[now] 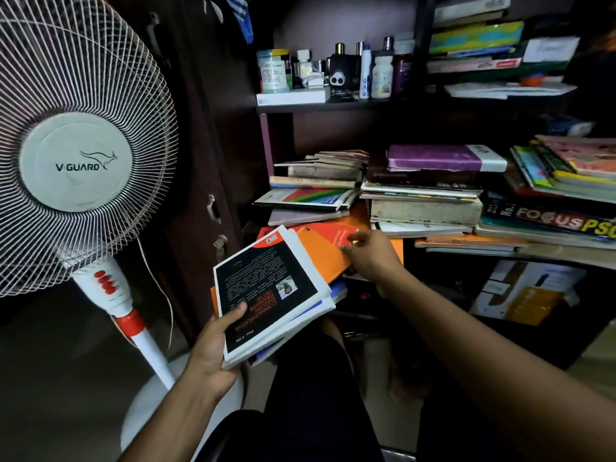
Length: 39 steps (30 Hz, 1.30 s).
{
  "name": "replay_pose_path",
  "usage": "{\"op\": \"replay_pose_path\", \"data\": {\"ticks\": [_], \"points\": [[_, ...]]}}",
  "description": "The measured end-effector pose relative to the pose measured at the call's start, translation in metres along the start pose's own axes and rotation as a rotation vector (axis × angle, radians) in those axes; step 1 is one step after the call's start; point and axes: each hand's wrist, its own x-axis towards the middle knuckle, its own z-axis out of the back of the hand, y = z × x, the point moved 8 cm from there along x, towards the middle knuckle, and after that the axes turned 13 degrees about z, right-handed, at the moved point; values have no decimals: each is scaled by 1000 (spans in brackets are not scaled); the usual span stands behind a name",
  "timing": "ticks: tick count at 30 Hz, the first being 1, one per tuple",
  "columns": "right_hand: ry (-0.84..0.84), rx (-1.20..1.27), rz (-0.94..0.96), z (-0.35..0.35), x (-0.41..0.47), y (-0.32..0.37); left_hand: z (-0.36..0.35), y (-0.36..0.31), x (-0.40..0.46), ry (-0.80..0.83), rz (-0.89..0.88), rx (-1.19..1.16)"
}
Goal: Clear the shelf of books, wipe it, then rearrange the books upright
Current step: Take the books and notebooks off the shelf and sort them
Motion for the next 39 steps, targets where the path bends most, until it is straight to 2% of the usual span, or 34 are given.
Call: {"op": "replay_pose_path", "data": {"ticks": [5,6,9,11,13,16,20,23,27,31,32,35,39], "points": [[203,258,-52,-12,-44,-6,10,0,2,-30,24,-20],[194,224,-37,-6,-43,-9,10,2,1,-42,26,-17],[-9,11,55,28,-15,-17,14,5,0,-70,-7,-6],[-31,-71,99,33,-1,-9,19,1,-2,-80,-82,5],[96,-153,124,23,5,5,21,-6,-4,-63,-174,28],[293,-180,26,16,6,13,14,-16,-14,-23,-267,73],[394,-23,-6,26,-2,14,-7,-31,-27,73,-298,114],[460,65,37,40,-20,23,-37,-43,-37,141,-345,158],[314,432,78,100,-49,18,-87,-53,-44,264,-354,203],[182,667,71,194,-109,-3,-171,-25,-46,458,-385,493],[169,675,60,215,-127,-4,-192,-12,-45,491,-398,563],[-32,544,29,298,-188,-23,-269,52,-49,657,-331,706],[-267,475,-7,382,-271,-43,-354,123,-67,849,-269,791]]}}
